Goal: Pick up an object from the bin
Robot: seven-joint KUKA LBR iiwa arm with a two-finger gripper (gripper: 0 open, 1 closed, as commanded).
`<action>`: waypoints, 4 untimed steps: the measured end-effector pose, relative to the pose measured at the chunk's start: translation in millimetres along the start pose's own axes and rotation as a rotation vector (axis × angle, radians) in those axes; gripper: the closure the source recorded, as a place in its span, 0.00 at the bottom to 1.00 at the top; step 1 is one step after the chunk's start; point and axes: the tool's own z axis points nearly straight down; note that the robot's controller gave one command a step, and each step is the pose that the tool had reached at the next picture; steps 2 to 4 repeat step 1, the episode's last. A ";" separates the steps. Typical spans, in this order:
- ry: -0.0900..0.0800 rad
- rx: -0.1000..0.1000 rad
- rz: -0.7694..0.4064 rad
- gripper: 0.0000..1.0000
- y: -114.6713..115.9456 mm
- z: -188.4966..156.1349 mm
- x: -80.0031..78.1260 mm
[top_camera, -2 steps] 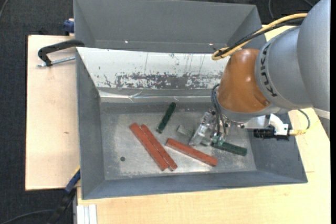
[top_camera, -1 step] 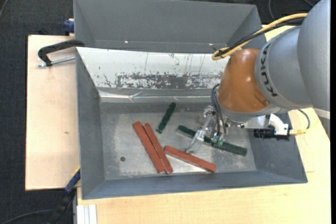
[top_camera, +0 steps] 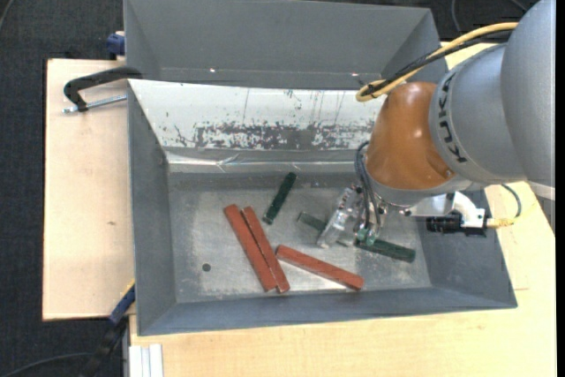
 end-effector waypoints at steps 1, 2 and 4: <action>-0.012 -0.006 0.016 1.00 15.4 -136.3 -75.5; -0.012 -0.006 0.016 1.00 15.4 -136.3 -75.5; -0.012 -0.006 0.016 1.00 15.4 -136.3 -75.5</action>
Offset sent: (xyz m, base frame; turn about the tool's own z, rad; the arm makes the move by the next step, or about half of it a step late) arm 0.0688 -0.0236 0.1301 0.0186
